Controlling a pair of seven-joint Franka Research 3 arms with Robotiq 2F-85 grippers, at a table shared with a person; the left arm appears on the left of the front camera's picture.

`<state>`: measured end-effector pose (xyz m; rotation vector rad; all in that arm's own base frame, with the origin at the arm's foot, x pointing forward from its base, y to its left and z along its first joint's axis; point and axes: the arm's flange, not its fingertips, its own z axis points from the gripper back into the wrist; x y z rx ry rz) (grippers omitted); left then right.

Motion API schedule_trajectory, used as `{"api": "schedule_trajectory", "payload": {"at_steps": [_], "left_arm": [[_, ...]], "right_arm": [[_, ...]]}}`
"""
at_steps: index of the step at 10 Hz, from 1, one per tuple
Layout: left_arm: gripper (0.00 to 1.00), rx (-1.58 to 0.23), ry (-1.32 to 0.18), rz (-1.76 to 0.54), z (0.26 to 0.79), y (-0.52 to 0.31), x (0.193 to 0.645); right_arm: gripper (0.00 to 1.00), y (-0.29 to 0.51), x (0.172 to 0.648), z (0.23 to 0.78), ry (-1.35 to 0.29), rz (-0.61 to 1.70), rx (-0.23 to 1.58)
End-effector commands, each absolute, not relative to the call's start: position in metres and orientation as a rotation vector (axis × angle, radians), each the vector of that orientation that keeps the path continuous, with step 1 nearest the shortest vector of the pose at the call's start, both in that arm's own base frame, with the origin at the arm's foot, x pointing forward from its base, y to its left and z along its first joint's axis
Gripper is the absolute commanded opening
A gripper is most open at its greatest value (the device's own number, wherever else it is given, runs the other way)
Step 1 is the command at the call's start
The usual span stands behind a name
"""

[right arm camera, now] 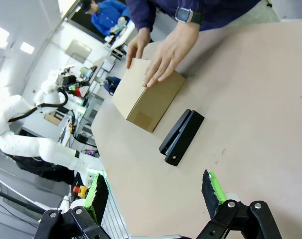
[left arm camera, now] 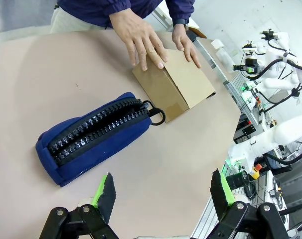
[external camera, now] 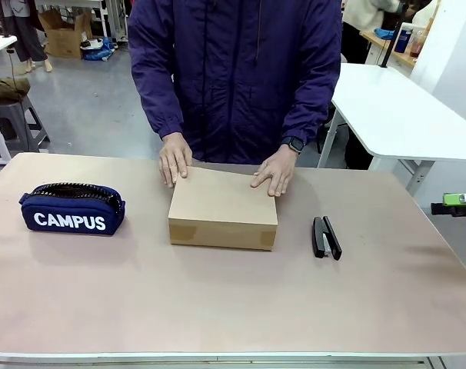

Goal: Pack the item into the box.
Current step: Close the Mailer Box.

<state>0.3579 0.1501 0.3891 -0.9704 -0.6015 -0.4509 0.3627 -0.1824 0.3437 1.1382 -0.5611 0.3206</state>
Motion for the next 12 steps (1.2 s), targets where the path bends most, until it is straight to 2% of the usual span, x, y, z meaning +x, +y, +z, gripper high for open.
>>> {"api": "schedule_trajectory", "payload": {"at_steps": [1,12], "left_arm": [[1.0,-0.965,-0.602,-0.443,0.3902,0.1496,0.3543],[1.0,-0.965,-0.602,-0.443,0.3902,0.1496,0.3543]], "right_arm": [[1.0,-0.1777,0.3608,0.3426,-0.58,0.332,1.123],[1.0,-0.1777,0.3608,0.3426,-0.58,0.332,1.123]]}}
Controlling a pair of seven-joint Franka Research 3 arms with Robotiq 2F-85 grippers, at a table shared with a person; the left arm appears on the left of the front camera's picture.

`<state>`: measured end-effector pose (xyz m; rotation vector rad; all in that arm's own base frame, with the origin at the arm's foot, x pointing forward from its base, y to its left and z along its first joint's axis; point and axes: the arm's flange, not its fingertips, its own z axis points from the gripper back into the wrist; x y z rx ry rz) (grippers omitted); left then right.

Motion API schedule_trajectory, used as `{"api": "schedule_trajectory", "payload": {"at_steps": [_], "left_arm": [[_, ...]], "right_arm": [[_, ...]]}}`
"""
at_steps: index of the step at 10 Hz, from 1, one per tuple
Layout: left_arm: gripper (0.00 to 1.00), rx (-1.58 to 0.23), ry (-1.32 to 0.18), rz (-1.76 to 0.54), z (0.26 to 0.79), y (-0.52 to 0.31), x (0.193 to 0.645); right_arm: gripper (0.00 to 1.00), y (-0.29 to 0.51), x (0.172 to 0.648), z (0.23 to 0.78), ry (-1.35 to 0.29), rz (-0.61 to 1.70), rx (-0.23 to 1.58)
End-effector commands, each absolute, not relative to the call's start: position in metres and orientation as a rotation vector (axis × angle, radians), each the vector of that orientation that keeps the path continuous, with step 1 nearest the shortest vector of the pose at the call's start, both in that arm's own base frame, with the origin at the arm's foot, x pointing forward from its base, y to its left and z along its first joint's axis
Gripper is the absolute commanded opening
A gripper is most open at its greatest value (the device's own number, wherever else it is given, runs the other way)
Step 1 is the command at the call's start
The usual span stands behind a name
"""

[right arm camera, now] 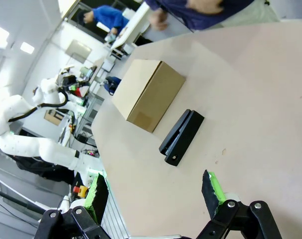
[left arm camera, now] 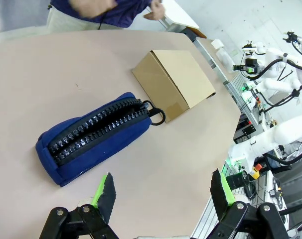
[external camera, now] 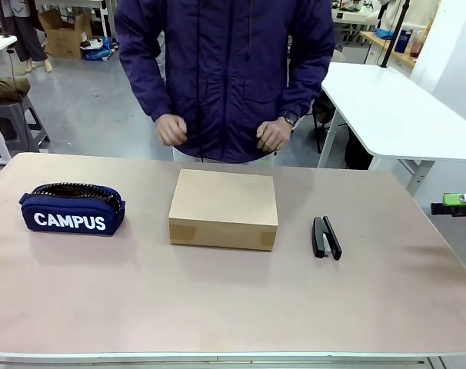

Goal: Pack the item into the box.
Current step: Close the Mailer Box.

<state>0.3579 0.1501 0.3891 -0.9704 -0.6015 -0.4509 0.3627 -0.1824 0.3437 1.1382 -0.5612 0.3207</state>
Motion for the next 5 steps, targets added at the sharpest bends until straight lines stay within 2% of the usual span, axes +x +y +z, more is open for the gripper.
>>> {"api": "schedule_trajectory", "payload": {"at_steps": [1,5], "left_arm": [[1.0,-0.965,-0.602,-0.443,0.3902,0.1496,0.3543],[1.0,-0.965,-0.602,-0.443,0.3902,0.1496,0.3543]], "right_arm": [[1.0,-0.1777,0.3608,0.3426,-0.58,0.332,1.123],[1.0,-0.1777,0.3608,0.3426,-0.58,0.332,1.123]]}}
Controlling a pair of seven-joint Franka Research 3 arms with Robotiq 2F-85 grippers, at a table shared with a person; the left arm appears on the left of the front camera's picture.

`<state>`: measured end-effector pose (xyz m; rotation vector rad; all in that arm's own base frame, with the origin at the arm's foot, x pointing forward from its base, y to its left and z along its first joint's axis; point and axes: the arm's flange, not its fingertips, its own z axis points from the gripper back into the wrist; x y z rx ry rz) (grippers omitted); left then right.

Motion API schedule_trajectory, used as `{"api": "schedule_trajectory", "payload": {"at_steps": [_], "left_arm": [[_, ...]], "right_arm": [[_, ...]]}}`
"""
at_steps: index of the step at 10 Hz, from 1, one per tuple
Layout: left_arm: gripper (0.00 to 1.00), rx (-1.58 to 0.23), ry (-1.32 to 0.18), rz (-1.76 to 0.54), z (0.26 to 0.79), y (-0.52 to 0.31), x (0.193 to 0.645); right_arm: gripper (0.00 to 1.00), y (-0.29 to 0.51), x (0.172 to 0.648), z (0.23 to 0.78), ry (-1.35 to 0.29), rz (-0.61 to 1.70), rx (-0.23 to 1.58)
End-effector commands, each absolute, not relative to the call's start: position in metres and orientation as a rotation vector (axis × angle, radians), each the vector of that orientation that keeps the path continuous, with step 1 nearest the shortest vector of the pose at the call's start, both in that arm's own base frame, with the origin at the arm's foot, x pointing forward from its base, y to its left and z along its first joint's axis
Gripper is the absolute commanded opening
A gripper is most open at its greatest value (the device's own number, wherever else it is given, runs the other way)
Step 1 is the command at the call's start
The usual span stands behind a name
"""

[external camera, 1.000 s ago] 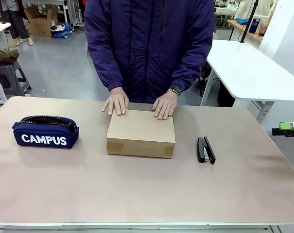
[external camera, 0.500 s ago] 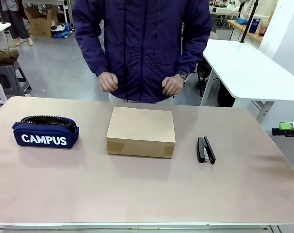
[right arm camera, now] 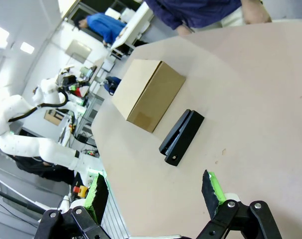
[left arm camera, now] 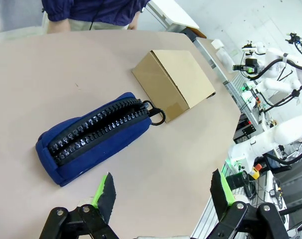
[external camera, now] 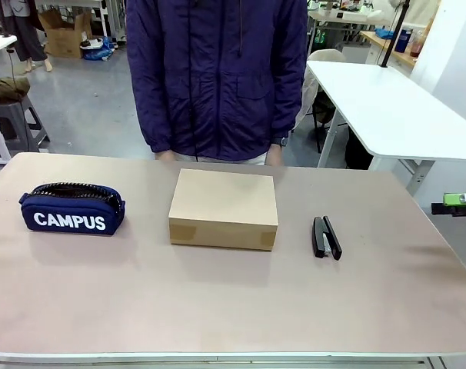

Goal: Pack the item into the box.
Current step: Close the Mailer Box.

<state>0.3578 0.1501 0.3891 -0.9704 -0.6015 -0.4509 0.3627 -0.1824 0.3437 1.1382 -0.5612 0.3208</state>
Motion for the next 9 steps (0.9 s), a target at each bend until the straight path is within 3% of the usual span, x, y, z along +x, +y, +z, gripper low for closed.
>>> {"api": "schedule_trajectory", "payload": {"at_steps": [1,9], "left_arm": [[1.0,-0.965,-0.602,-0.443,0.3902,0.1496,0.3543],[1.0,-0.965,-0.602,-0.443,0.3902,0.1496,0.3543]], "right_arm": [[1.0,-0.1777,0.3608,0.3426,-0.58,0.332,1.123],[1.0,-0.1777,0.3608,0.3426,-0.58,0.332,1.123]]}}
